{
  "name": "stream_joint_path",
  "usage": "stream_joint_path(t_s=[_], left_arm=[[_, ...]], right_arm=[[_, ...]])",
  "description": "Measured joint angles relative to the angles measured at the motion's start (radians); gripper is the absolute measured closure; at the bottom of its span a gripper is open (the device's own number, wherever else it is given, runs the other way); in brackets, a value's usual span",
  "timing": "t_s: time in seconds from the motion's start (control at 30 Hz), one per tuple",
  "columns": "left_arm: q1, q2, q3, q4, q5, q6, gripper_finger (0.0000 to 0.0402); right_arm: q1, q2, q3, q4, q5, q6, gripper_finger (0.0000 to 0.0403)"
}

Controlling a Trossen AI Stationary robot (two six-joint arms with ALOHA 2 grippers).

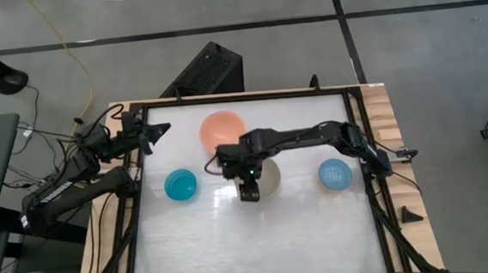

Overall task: Nest bowls inside each other
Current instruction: Stack the off white bowl on the pink bowl

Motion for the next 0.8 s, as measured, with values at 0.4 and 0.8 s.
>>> stream_joint_path(t_s=[0.4,0.8], left_arm=[[0.000,0.000,0.000,0.000,0.084,0.000,0.0402],[0.000,0.000,0.000,0.000,0.150,0.004,0.0402]], right_arm=[[0.075,0.001,-0.105,0.101,0.116,0.223,0.0188],[0.076,0.001,-0.372,0.376,0.090,0.391,0.0212]])
